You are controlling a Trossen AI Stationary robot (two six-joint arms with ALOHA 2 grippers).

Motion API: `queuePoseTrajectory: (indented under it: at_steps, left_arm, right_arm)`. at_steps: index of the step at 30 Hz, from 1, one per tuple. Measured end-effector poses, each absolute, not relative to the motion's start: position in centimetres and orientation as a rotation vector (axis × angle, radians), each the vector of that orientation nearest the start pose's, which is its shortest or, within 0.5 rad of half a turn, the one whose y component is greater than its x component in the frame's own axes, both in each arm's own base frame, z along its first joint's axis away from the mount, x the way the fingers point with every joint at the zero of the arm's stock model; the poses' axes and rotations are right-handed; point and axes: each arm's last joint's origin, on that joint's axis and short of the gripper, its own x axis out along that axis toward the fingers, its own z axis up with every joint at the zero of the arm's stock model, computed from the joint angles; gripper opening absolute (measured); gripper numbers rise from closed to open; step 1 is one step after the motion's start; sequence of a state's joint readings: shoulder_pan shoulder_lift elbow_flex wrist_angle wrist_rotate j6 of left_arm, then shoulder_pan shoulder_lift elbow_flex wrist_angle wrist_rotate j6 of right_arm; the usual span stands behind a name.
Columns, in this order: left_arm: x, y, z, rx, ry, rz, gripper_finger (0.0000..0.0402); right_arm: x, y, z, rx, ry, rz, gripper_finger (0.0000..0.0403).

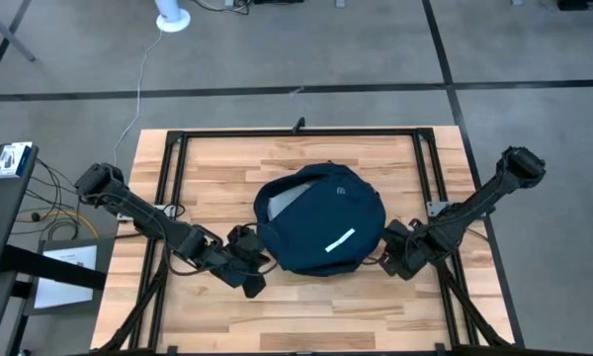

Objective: Unpack backpack
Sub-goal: Close the dark blue backpack

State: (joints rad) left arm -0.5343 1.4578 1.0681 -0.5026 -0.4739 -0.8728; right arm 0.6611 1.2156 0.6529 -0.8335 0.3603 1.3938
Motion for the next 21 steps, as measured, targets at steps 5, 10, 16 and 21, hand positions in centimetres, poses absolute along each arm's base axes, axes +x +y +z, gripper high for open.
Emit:
queuePoseTrajectory:
  at_steps: [5,10,16,21]
  left_arm:
    - [26.5,-15.3,23.6,-0.576,0.826,0.04,0.0]
    - [26.7,-17.4,20.1,-0.667,0.831,-0.016,0.0]
    - [29.0,-17.5,15.4,-0.631,0.81,0.094,0.0]
    - [31.7,-16.5,13.0,-0.641,0.69,0.115,0.0]
  right_arm:
    - [15.4,9.9,17.8,0.494,1.101,-0.592,0.0075]
    - [15.4,9.4,19.4,0.463,0.985,-0.737,0.0066]
    - [15.1,6.6,20.9,0.298,0.807,-1.013,0.0039]
    - [16.4,3.2,19.9,0.237,0.778,-1.139,0.0013]
